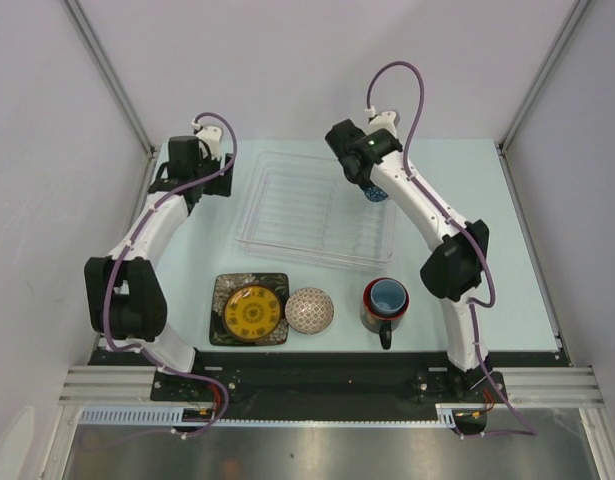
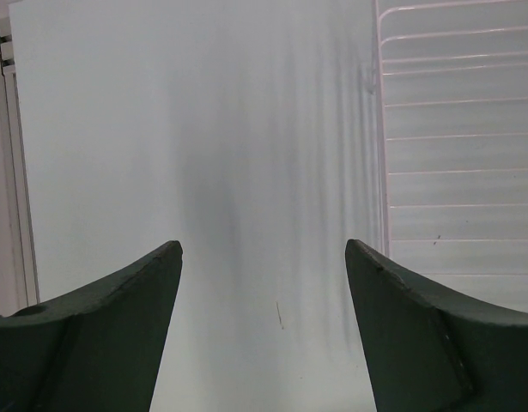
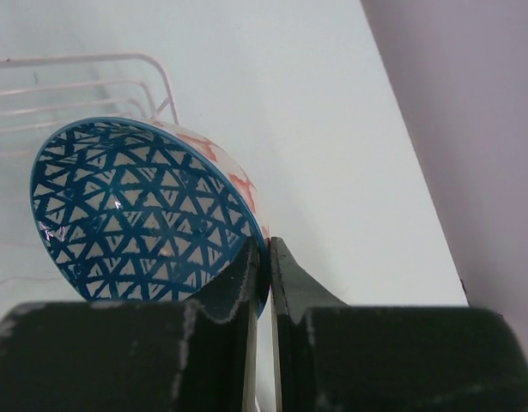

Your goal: Load the mixed dishes into the dish rack

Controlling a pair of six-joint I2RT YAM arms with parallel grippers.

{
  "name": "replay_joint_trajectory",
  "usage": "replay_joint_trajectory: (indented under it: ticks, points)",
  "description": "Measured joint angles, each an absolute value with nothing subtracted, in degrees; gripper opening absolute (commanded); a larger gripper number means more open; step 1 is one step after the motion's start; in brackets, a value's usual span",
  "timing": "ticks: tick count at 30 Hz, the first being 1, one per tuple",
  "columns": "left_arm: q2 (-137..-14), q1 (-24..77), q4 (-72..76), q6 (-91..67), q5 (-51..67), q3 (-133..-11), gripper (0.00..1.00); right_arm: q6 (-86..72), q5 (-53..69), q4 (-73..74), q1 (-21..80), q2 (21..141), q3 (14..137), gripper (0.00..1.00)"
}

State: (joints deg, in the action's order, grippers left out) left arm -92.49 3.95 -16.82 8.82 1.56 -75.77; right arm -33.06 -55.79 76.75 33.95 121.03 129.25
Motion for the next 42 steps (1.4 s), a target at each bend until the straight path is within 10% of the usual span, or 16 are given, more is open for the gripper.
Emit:
replay_joint_trajectory:
  ticks: [42]
  points:
    - [-94.24,6.52,-9.19,10.59,3.68,-58.63,0.79,-31.16,-70.11,76.01,35.05,139.24,130.8,0.0]
